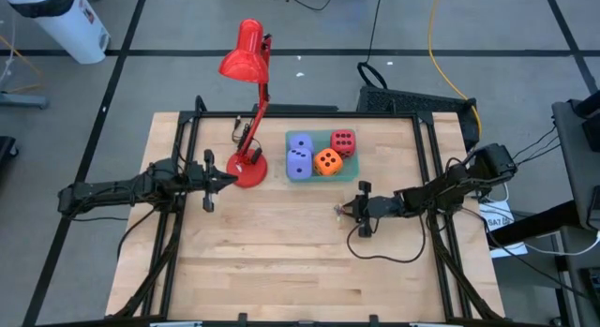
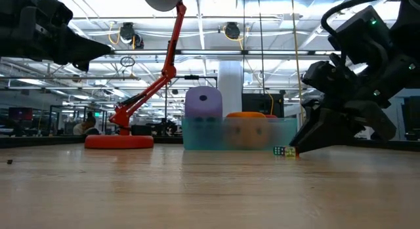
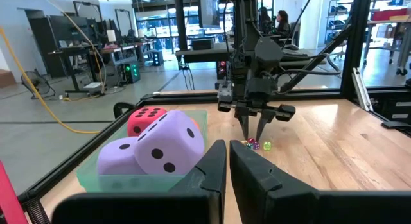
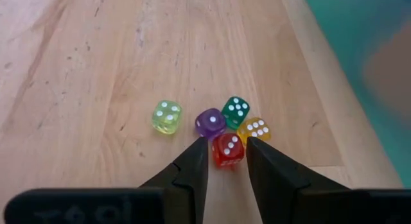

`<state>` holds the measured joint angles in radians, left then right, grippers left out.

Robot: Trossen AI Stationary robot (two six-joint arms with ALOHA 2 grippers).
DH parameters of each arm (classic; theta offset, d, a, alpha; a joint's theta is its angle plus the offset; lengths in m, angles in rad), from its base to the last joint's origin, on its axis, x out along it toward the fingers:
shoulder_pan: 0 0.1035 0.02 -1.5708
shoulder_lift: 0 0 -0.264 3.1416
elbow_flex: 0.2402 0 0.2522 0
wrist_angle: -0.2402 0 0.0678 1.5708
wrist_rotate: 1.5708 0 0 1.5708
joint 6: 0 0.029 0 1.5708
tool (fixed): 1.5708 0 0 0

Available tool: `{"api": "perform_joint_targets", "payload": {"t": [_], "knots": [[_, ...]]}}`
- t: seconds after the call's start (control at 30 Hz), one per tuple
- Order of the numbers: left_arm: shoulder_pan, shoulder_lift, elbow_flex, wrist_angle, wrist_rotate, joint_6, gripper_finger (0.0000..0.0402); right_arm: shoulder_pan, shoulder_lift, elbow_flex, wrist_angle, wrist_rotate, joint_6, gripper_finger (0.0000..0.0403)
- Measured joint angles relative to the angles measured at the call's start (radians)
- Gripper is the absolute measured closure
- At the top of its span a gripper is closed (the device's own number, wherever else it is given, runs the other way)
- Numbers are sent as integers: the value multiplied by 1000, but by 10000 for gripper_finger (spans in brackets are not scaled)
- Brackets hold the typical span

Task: Pick & Place Dice
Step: Put the red die into the green bin

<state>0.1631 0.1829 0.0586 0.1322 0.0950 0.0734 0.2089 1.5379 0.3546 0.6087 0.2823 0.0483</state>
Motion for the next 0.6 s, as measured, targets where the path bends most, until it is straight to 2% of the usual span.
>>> {"api": "perform_joint_targets", "payload": {"t": [0.37, 0.6], "knots": [[0, 0, 0, 0, 0, 0, 369, -7, 3, 0, 15, 2, 24, 307], [0, 0, 0, 0, 1, 0, 369, -22, 75, 2, 75, 2, 64, 307]]}}
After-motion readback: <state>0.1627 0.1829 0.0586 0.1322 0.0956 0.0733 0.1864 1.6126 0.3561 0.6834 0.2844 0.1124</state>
